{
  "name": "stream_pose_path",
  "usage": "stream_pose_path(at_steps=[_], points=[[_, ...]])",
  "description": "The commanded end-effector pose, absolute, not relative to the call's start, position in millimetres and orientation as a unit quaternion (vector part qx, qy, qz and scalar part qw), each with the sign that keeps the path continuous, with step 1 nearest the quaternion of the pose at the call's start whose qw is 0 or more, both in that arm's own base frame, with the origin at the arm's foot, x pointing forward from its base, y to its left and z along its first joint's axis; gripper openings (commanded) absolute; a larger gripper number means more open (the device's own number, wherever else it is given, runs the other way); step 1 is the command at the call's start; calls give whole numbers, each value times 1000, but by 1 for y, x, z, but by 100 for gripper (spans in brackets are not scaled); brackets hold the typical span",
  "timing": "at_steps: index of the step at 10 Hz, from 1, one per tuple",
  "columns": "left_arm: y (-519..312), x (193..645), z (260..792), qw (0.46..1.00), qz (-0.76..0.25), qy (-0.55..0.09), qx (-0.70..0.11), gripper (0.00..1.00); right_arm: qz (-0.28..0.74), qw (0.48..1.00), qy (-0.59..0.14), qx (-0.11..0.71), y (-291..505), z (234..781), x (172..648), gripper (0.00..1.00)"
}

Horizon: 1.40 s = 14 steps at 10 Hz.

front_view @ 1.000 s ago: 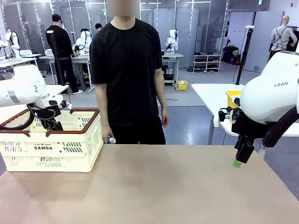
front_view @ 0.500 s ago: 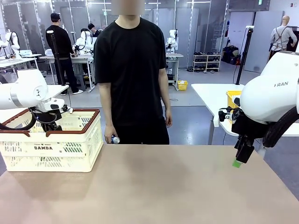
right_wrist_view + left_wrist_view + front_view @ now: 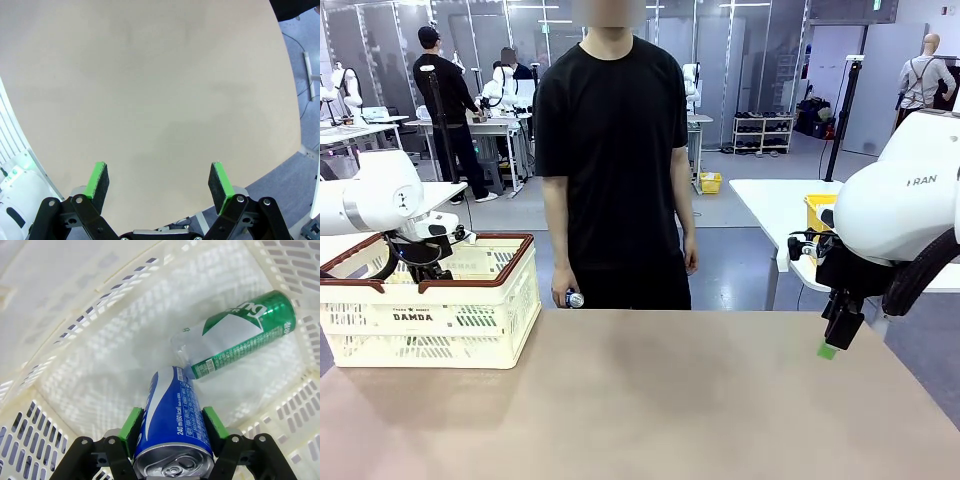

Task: Place the drinks into the Shopping basket.
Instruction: Pick up one drink and place it into the Shopping basket.

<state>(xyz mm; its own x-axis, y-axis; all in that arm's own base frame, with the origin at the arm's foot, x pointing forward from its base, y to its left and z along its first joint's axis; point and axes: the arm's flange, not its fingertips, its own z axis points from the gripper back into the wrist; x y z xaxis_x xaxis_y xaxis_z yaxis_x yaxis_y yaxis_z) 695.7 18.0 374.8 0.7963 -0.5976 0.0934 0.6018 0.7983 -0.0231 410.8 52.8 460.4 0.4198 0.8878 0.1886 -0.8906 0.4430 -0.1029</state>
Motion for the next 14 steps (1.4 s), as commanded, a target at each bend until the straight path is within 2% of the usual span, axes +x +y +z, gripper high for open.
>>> stream_pose_path(at_steps=[1, 2, 3, 4, 8, 14], points=[[14, 695, 373, 949, -312, -37, -26, 75, 528, 843, -106, 7, 52, 461, 411, 100], [13, 693, 375, 947, -317, -39, -26, 80, 528, 843, -106, 7, 52, 461, 411, 100], [13, 691, 377, 946, -319, -40, -26, 95, 528, 843, -106, 7, 52, 461, 411, 100], [12, 690, 379, 946, -320, -41, -28, 100, 528, 843, -106, 7, 52, 461, 411, 100], [4, 678, 403, 945, -323, -49, -20, 100, 528, 843, -106, 7, 52, 461, 411, 100], [-5, 644, 484, 942, -328, -69, -23, 100, 528, 843, -106, 7, 52, 461, 411, 100]])
